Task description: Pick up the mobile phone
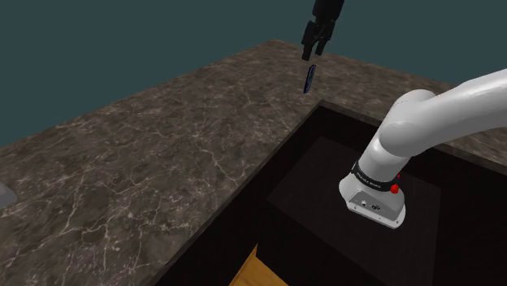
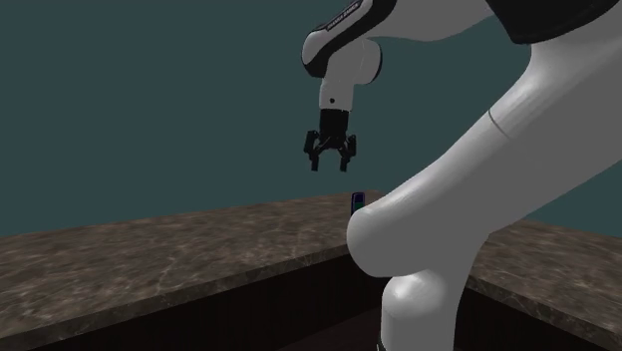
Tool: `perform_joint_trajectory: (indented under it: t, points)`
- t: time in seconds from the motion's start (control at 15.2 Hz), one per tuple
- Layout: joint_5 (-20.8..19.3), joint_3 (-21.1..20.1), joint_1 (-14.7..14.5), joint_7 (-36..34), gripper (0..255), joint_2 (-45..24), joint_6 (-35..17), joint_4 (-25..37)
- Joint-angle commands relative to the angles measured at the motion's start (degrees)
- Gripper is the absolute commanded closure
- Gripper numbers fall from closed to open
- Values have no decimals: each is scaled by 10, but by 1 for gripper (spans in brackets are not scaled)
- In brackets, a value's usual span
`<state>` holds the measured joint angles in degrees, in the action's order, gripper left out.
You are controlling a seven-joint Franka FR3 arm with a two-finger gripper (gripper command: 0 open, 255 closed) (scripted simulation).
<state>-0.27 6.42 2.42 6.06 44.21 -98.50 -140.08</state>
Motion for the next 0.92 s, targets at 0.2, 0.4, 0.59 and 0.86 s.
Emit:
perform_joint_trajectory:
  t: [0.2, 0.4, 0.59, 0.86]
  points:
    - [-37, 49, 25, 48, 0, -29, -83, -30]
    - [-55, 80, 37, 76, 0, -57, -133, -37]
    - [-68, 112, 47, 105, 0, -92, -184, -37]
    - [-73, 133, 52, 122, 0, -118, -228, -47]
